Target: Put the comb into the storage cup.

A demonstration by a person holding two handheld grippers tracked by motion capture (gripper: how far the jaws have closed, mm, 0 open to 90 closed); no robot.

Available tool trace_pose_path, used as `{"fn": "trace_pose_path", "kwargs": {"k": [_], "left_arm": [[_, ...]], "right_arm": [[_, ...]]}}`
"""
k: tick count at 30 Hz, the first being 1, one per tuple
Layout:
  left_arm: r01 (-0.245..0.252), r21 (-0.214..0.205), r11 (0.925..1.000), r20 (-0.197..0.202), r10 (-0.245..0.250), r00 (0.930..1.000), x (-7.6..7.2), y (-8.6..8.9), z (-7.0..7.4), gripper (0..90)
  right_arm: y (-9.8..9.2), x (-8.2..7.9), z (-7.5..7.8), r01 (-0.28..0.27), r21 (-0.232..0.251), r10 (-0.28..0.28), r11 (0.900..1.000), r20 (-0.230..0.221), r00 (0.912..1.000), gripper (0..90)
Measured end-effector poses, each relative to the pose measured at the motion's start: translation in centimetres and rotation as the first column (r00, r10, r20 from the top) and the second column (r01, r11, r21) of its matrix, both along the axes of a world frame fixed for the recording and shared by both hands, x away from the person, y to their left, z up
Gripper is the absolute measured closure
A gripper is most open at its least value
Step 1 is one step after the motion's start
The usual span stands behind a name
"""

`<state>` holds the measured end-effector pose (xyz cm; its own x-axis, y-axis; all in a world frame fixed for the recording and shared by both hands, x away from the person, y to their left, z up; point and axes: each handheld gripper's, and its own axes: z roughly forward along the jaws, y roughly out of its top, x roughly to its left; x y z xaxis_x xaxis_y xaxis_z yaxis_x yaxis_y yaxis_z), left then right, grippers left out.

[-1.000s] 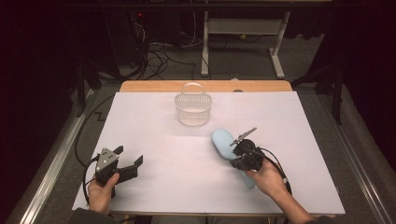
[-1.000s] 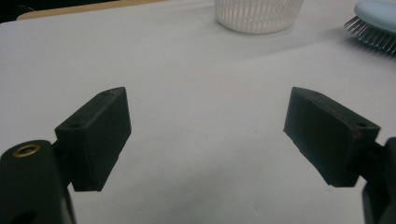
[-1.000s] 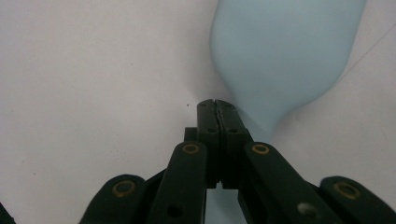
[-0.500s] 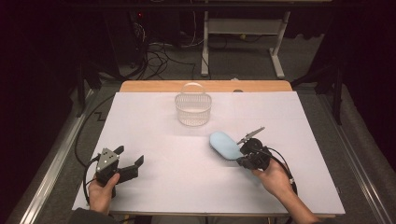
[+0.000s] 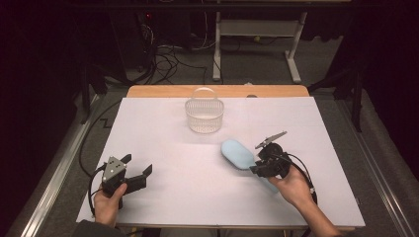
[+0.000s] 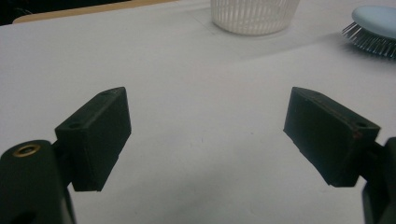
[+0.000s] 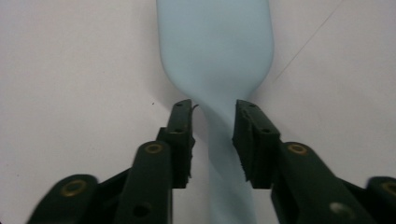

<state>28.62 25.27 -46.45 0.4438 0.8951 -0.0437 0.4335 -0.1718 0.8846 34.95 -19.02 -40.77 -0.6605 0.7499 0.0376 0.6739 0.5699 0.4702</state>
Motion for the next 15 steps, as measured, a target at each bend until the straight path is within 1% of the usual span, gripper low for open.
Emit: {"fn": "trace_pose_path", "kwargs": {"k": [2,4,6,9,12,15], "left_arm": [[0.001,0.001,1.0000,0.000,-0.001,1.0000,0.0,0.0,0.0,15.8],[0.000,0.001,1.0000,-0.001,0.000,1.0000,0.0,0.0,0.0,15.8],[0.001,0.002,1.0000,-0.001,-0.001,1.0000,0.0,0.0,0.0,15.8],[0.004,0.003,1.0000,0.000,-0.004,1.0000,0.0,-0.1,0.0,15.7],[0.004,0.003,1.0000,0.000,-0.004,1.0000,0.0,-0.1,0.0,15.8],[0.005,0.005,1.0000,0.000,-0.005,1.0000,0.0,-0.1,0.0,15.8]], "right_arm": [[0.0,0.1,-0.2,-0.006,-0.011,0.006,0.9999,0.004,1.0000,60.4],[0.1,0.3,-0.4,0.000,-0.028,0.000,0.9996,0.000,1.0000,57.1],[0.2,0.4,-0.7,0.003,-0.043,-0.003,0.9991,-0.001,1.0000,55.2],[0.4,0.6,-1.1,0.010,-0.066,-0.011,0.9978,-0.013,0.9999,54.1],[0.6,0.9,-1.6,0.002,-0.085,-0.004,0.9964,-0.019,0.9998,53.9],[0.9,1.1,-2.0,0.008,-0.104,-0.012,0.9945,-0.030,0.9995,54.2]]}}
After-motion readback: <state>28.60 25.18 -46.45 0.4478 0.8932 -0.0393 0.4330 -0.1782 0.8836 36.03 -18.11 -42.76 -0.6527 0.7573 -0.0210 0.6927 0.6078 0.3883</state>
